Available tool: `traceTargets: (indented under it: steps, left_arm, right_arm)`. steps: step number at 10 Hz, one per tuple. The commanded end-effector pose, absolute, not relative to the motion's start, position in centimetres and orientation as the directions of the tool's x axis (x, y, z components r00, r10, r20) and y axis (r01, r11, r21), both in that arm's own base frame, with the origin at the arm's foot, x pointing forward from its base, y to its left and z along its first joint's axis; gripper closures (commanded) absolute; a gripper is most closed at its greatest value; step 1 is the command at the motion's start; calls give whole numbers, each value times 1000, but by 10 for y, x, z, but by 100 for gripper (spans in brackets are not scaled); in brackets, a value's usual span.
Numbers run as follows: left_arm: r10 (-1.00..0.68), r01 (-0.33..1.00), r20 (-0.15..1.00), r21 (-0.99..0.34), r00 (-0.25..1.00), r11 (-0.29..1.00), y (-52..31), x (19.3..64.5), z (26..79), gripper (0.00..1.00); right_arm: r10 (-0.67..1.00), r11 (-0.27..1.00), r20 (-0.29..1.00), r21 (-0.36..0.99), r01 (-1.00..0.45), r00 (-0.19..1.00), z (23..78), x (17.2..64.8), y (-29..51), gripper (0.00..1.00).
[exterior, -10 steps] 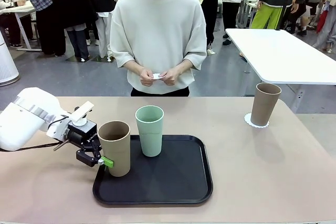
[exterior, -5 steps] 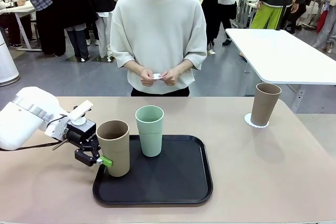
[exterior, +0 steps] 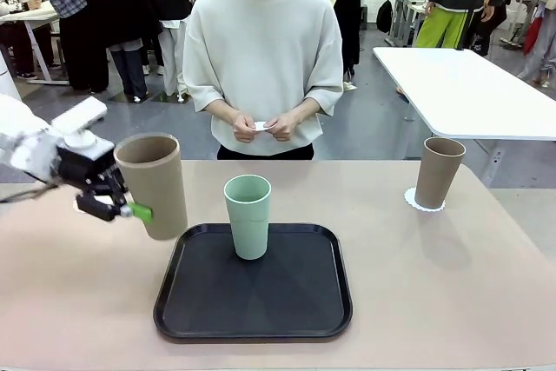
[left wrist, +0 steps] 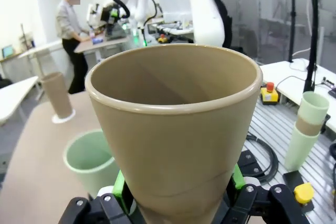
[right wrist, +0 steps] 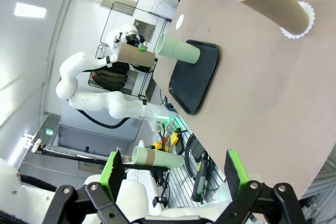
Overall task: Place coasters on the table and set cups on them.
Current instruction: Take one Reusable plastic cup from the Flat Tray and place it on a coaster set by the human.
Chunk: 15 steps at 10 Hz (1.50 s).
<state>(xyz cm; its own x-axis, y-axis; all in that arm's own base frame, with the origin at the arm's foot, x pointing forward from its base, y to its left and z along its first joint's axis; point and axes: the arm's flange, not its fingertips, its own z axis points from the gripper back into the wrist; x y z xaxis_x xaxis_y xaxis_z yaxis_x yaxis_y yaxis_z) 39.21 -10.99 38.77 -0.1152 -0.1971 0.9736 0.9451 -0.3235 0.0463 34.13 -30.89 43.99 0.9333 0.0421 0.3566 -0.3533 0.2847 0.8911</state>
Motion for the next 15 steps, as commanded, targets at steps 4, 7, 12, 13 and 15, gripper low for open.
traceTargets:
  steps: [4, 7, 12, 13, 15]
  left_arm:
    - [-259, 976, 965, -21, -36, -215, -117, 382, 452, 25]
    - [-263, 967, 963, -15, -53, -253, -112, 382, 450, 25]
    - [-174, 962, 974, 102, -149, -254, -50, 439, 449, 16]
    - [-206, 968, 964, 124, -170, -220, -10, 460, 446, 16]
    - [-247, 985, 958, 117, -145, -127, 55, 483, 436, 16]
  right_arm:
    - [34, 284, 363, 890, -358, 931, 440, 340, -307, 0]
    - [34, 284, 363, 890, -358, 931, 440, 340, -307, 0]
    - [34, 284, 363, 890, -358, 931, 440, 340, -307, 0]
    - [34, 284, 363, 890, -358, 931, 440, 340, -307, 0]
    - [34, 284, 363, 890, -358, 931, 440, 340, -307, 0]
